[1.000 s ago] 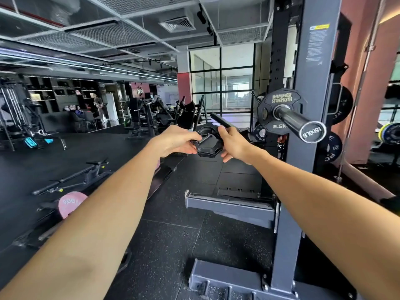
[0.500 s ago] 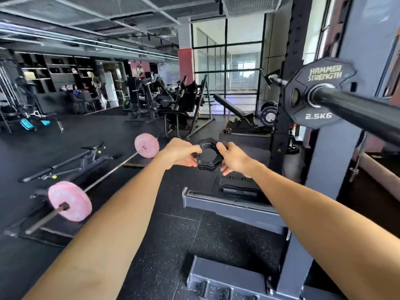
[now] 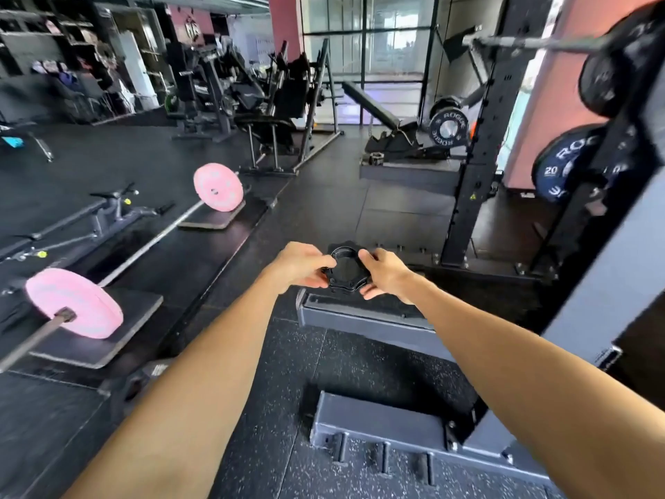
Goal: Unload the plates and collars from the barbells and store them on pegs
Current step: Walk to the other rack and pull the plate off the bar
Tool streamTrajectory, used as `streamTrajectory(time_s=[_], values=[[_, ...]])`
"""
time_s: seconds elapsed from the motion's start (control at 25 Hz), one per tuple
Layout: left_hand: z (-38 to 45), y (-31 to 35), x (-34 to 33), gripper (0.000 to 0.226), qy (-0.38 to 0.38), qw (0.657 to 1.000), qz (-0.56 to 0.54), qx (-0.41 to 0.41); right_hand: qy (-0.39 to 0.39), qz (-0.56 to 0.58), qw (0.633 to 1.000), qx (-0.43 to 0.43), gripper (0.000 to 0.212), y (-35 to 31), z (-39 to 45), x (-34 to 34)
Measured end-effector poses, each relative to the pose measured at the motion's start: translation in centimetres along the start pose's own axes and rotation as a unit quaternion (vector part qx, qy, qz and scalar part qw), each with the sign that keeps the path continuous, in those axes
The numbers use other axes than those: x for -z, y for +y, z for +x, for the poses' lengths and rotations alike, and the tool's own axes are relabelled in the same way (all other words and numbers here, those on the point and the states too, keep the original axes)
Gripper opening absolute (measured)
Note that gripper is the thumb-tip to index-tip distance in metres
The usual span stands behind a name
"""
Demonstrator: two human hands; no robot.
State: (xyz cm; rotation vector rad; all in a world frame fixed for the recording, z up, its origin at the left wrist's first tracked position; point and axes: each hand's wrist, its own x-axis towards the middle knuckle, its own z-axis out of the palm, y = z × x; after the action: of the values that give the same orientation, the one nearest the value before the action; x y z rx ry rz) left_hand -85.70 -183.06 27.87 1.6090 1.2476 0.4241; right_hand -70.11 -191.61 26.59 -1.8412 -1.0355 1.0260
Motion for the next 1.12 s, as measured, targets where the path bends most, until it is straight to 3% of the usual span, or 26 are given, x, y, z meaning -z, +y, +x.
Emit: streamTrajectory(time_s=[0.36, 0.84, 1.12], values=[[13.9, -9.2, -2.7, 0.022, -0.073, 0.993, 0.009, 0.093, -0.044, -0.042, 0.988, -0.142, 0.038, 7.9, 12.3, -4.5], [20.7, -16.5, -6.1, 0.027, -0.065, 0.995, 0.025, 0.077, -0.039, -0.093, 0.978, -0.183, 0.036, 14.4, 19.4, -7.6], [21.1, -15.5, -6.0, 0.030, -0.065, 0.993, 0.028, 0.093, -0.028, -0.110, 0.977, -0.182, 0.042, 14.9, 20.0, -8.0]])
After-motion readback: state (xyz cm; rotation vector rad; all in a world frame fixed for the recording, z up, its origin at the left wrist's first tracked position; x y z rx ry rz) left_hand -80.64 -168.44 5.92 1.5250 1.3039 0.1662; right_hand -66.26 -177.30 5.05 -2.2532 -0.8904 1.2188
